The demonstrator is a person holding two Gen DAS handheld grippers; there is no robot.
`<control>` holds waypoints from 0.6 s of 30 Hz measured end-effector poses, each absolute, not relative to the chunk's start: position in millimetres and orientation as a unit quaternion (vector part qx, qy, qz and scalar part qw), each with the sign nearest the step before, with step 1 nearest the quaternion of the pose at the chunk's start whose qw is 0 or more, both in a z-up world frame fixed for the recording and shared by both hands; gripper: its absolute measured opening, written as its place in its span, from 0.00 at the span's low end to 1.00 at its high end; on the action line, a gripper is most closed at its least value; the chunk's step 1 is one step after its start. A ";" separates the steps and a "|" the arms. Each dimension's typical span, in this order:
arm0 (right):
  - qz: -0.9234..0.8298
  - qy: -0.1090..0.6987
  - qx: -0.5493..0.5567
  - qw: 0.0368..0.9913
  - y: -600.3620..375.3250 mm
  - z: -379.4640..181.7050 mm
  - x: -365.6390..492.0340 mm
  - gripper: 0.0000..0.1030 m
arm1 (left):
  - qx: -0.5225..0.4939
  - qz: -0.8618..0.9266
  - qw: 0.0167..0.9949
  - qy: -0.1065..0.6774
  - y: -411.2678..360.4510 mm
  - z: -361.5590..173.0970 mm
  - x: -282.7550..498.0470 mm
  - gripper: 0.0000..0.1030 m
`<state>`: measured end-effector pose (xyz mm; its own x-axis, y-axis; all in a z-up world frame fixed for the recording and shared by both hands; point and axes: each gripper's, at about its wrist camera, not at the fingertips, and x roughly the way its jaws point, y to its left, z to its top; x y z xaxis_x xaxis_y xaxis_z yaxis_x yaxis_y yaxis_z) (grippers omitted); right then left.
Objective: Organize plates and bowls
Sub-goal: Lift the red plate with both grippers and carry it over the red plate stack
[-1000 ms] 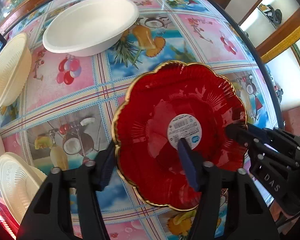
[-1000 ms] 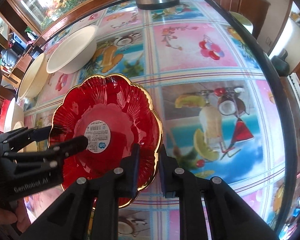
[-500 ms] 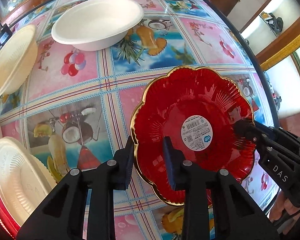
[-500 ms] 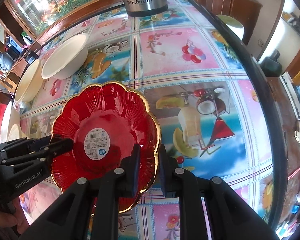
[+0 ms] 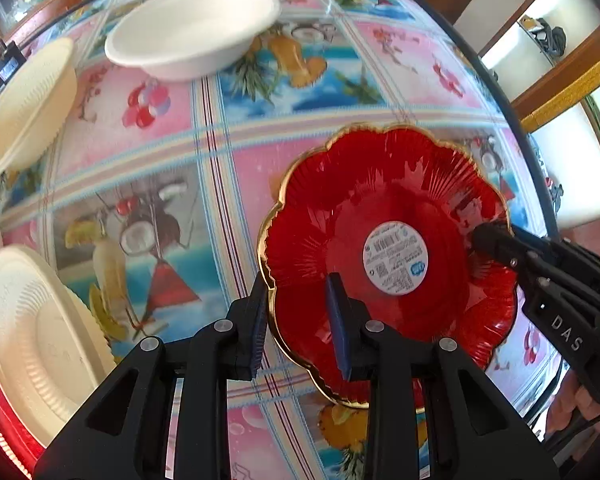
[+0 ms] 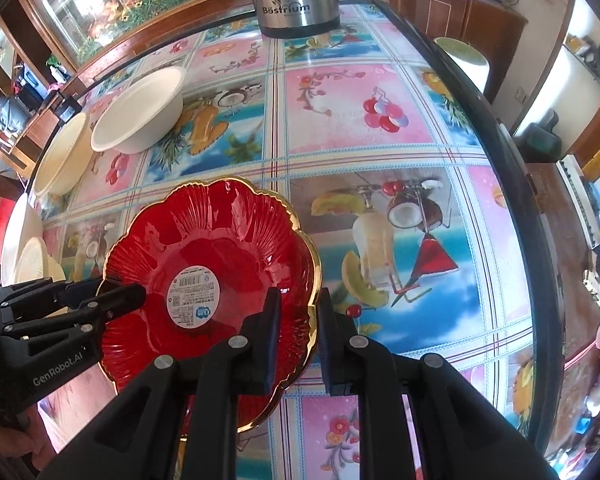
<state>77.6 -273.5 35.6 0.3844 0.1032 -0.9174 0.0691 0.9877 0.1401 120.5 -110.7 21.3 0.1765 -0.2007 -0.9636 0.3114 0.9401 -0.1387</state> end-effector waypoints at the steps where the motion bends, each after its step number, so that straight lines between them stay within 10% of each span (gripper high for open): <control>1: 0.010 0.556 0.078 0.828 -273.2 34.6 77.2 0.15 | 0.047 -0.167 0.767 0.618 -110.9 21.6 119.4 0.26; 18: 0.010 0.546 0.079 0.834 -274.4 39.4 71.5 0.15 | 0.035 -0.163 0.782 0.600 -107.7 36.8 109.9 0.24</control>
<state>71.5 -274.4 39.4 0.4038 0.1035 -0.9090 0.0698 0.9872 0.1435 109.9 -107.7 36.8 0.2270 -0.2127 -0.9504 0.2978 0.9443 -0.1402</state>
